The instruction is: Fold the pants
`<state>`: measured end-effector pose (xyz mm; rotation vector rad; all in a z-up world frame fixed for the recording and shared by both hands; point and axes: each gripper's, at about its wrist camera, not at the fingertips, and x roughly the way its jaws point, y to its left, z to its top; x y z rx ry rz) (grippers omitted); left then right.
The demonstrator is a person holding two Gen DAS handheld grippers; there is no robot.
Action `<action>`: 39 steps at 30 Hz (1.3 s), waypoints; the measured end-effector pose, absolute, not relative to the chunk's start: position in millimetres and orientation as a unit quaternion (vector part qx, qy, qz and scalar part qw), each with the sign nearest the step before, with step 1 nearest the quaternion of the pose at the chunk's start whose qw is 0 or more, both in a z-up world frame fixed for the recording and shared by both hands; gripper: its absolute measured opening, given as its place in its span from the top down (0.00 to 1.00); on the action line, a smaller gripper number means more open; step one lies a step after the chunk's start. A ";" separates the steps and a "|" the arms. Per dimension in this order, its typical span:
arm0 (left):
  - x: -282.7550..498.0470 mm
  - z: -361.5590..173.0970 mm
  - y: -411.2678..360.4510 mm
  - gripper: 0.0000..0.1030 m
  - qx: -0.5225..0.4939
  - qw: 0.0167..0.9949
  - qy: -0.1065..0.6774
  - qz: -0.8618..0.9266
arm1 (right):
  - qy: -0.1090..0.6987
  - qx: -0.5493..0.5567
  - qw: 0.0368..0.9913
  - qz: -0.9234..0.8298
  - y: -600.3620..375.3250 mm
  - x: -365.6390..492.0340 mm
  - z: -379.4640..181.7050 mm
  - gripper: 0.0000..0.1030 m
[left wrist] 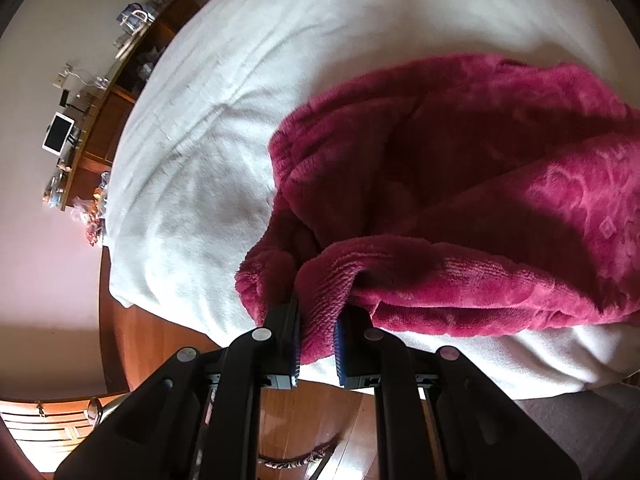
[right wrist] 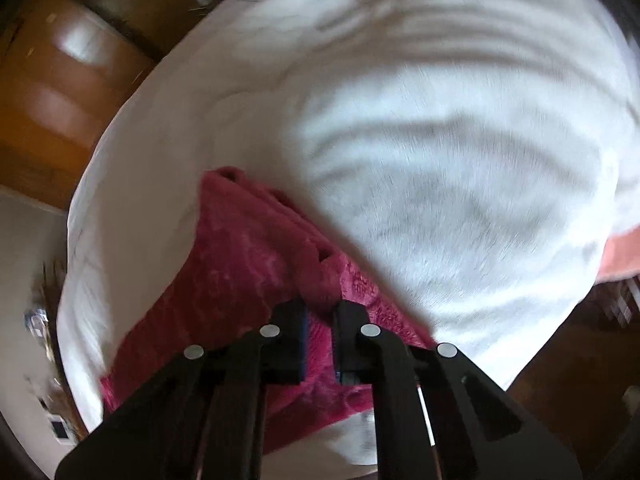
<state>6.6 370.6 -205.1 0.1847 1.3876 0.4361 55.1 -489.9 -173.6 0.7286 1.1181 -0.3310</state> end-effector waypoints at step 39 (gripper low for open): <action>-85.9 -195.3 387.5 0.50 0.083 0.700 0.640 0.305 | 0.540 -0.010 0.841 0.024 -339.7 83.3 -157.7 0.72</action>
